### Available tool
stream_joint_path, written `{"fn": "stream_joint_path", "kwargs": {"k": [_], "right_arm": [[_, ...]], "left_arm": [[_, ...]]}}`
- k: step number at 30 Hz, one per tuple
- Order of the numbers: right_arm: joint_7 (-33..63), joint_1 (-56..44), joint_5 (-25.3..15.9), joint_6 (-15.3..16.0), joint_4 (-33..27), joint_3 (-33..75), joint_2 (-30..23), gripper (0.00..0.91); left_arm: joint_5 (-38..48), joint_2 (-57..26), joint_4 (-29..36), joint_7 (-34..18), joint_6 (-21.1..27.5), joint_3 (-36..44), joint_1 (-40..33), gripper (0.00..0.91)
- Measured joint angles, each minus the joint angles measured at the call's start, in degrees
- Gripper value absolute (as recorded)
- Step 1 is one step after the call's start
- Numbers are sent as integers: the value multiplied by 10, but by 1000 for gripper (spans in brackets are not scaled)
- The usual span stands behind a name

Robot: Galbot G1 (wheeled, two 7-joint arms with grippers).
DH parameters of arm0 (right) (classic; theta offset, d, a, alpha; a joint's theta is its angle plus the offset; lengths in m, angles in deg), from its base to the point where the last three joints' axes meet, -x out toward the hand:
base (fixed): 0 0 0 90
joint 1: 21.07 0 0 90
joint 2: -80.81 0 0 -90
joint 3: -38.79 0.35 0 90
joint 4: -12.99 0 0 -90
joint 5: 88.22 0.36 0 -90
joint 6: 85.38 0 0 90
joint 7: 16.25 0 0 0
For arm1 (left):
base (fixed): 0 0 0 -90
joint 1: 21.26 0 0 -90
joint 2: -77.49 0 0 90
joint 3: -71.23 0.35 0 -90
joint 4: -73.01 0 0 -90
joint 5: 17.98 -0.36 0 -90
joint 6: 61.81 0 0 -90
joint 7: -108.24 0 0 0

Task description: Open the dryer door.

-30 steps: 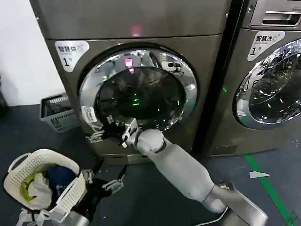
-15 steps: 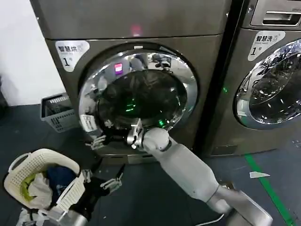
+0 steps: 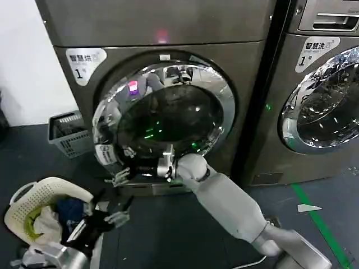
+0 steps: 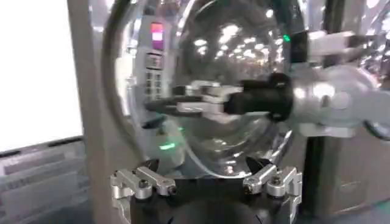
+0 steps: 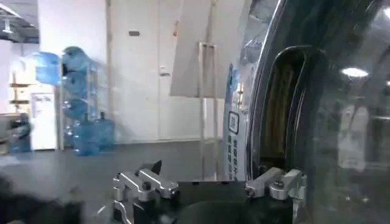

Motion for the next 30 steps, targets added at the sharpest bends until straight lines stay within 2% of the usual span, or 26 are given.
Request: {"fn": "stream_joint_path", "kwargs": {"k": [9, 15, 21, 30], "right_arm": [[-45, -13, -2, -8, 13, 8, 18, 907], [-71, -16, -2, -32, 18, 9, 27, 907], [-111, -20, -2, -49, 18, 16, 36, 907], [-139, -33, -3, -47, 34, 23, 59, 907]], "left_arm": [[33, -14, -20, -6, 7, -67, -22, 907], [47, -23, -32, -18, -5, -91, -33, 907], [81, -37, -50, -28, -31, -89, -51, 907], [98, -58, -78, -22, -52, -70, -83, 907]]}}
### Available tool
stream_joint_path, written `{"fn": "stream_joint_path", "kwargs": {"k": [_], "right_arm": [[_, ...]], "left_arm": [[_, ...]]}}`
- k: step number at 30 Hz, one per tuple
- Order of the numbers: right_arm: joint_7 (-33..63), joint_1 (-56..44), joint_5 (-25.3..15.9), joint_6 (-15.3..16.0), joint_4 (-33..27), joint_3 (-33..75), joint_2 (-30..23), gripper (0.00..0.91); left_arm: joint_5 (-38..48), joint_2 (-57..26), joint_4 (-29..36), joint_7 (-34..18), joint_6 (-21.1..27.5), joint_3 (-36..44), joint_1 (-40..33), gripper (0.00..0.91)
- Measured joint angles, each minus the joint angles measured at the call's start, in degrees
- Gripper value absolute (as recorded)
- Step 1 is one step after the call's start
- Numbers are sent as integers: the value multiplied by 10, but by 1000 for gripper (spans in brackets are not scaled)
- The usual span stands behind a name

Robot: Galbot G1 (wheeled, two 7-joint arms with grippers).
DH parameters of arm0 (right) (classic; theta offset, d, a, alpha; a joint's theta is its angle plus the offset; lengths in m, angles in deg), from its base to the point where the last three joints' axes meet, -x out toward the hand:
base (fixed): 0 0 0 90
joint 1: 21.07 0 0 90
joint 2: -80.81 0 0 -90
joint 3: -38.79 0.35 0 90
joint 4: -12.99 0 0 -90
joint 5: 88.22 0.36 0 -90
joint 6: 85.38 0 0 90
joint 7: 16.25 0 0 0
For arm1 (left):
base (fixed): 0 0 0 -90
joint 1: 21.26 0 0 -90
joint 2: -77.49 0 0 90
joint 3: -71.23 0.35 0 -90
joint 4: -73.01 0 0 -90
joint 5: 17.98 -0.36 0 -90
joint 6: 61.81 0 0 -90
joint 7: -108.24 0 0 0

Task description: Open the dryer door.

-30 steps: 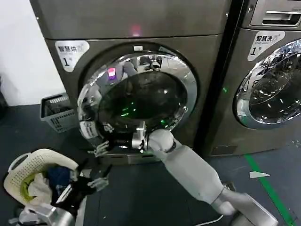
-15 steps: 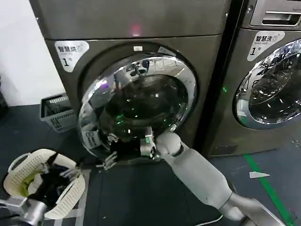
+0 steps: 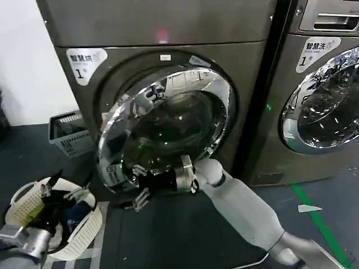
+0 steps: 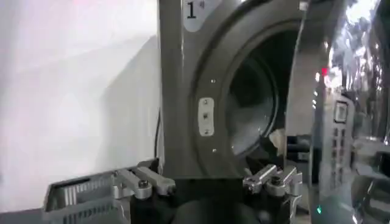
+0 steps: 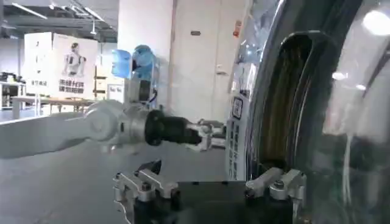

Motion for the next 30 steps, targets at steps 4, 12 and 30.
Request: {"fn": "stream_joint_path", "kwargs": {"k": [4, 12, 30], "right_arm": [[-11, -6, 1, -1, 10, 1, 8, 907], [-31, -14, 6, -17, 28, 6, 30, 907], [-126, -52, 25, -32, 62, 31, 82, 907]], "left_arm": [[0, -13, -16, 0, -5, 0, -15, 907], [37, -38, -46, 9, -19, 14, -40, 907], [132, -88, -106, 38, -33, 59, -101, 907]]}}
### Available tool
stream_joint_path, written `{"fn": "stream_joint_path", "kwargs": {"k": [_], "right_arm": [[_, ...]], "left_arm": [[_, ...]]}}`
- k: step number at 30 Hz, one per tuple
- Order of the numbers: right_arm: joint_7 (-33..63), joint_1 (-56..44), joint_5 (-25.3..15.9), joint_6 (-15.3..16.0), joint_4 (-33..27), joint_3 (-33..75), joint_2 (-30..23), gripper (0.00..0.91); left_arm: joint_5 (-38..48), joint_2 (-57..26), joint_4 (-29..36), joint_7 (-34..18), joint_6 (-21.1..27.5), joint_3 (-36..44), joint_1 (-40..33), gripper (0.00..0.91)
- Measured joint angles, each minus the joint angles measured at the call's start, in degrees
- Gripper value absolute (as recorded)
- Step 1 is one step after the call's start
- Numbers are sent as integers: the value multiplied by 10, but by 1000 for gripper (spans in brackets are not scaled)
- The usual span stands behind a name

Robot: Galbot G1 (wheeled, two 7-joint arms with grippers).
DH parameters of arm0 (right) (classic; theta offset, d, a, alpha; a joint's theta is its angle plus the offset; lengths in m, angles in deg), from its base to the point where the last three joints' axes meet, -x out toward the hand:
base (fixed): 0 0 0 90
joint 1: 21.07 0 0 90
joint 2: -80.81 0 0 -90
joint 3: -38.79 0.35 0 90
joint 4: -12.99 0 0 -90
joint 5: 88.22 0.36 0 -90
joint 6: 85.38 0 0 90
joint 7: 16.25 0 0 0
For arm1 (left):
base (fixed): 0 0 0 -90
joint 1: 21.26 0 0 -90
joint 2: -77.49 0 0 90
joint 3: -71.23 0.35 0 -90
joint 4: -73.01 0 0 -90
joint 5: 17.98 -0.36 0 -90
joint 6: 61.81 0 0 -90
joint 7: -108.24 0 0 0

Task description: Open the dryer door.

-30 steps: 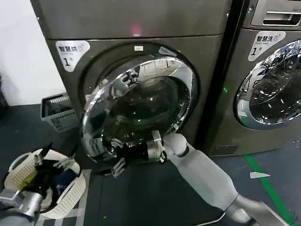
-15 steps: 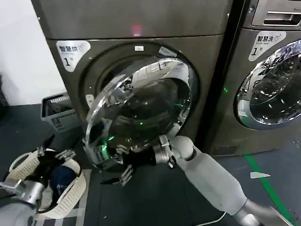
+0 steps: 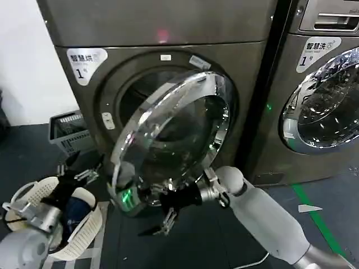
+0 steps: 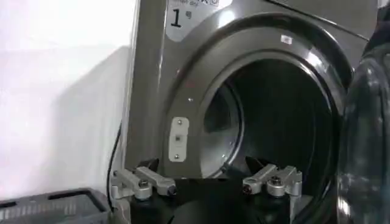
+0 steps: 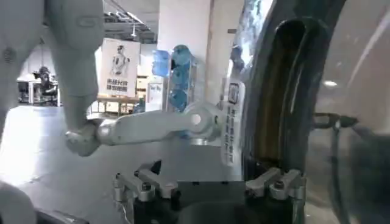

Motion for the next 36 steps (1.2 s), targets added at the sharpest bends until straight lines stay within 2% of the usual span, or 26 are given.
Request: {"fn": "stream_joint_path", "kwargs": {"k": [5, 14, 22, 36], "right_arm": [[-12, -14, 4, -19, 10, 10, 12, 907], [-38, -48, 8, -25, 32, 33, 35, 907], [-62, -86, 8, -36, 47, 64, 60, 907], [-75, -182, -1, -70, 38, 214, 111, 907]], "left_arm": [[21, -19, -23, 24, 0, 15, -19, 907], [55, -47, -58, 59, -1, 60, -58, 907], [69, -65, -55, 90, -2, 106, -77, 907], [66, -73, -68, 111, -14, 223, -127, 907]]}}
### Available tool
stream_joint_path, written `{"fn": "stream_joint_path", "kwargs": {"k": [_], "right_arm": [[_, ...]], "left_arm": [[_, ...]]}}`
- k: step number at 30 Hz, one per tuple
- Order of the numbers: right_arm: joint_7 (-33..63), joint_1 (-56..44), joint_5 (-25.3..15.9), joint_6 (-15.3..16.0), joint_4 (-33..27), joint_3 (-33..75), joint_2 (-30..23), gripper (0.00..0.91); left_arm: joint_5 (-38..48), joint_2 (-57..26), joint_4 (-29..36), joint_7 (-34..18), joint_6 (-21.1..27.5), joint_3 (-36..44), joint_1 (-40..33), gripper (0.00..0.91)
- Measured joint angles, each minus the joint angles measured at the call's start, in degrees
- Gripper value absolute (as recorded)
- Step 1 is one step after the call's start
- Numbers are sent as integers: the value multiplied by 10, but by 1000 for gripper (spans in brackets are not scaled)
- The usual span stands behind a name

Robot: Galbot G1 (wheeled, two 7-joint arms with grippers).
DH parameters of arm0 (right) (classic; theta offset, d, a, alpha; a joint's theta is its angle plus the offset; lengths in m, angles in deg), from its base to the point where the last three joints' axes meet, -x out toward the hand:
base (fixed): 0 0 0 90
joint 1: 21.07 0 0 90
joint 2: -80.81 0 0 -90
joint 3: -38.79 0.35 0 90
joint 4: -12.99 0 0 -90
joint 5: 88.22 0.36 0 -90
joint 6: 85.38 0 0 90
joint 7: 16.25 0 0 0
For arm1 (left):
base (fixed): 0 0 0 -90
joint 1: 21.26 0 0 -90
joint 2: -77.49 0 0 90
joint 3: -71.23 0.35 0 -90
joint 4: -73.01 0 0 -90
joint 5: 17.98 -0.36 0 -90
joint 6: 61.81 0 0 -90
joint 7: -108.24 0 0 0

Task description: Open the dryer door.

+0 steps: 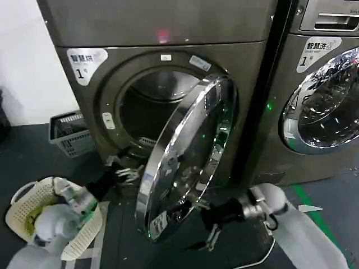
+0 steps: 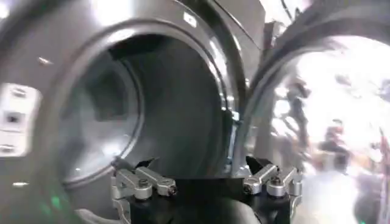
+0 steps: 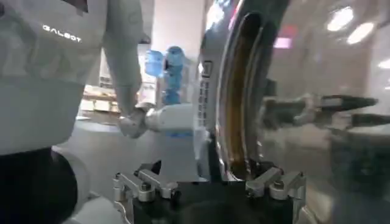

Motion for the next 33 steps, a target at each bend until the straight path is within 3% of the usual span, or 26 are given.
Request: {"fn": "stream_joint_path", "kwargs": {"k": [10, 21, 29, 33], "right_arm": [[1, -98, -6, -22, 4, 153, 29, 907], [35, -234, -35, -21, 4, 412, -1, 907], [162, -317, -35, -20, 35, 596, -42, 907], [261, -353, -34, -47, 50, 674, -58, 907]], "left_arm": [[-4, 2, -16, 8, -6, 75, -37, 907], [-8, 8, -8, 22, -16, 136, -60, 907], [-10, 2, 6, 32, -27, 175, -68, 907], [-6, 0, 11, 26, -30, 198, -77, 907]]}}
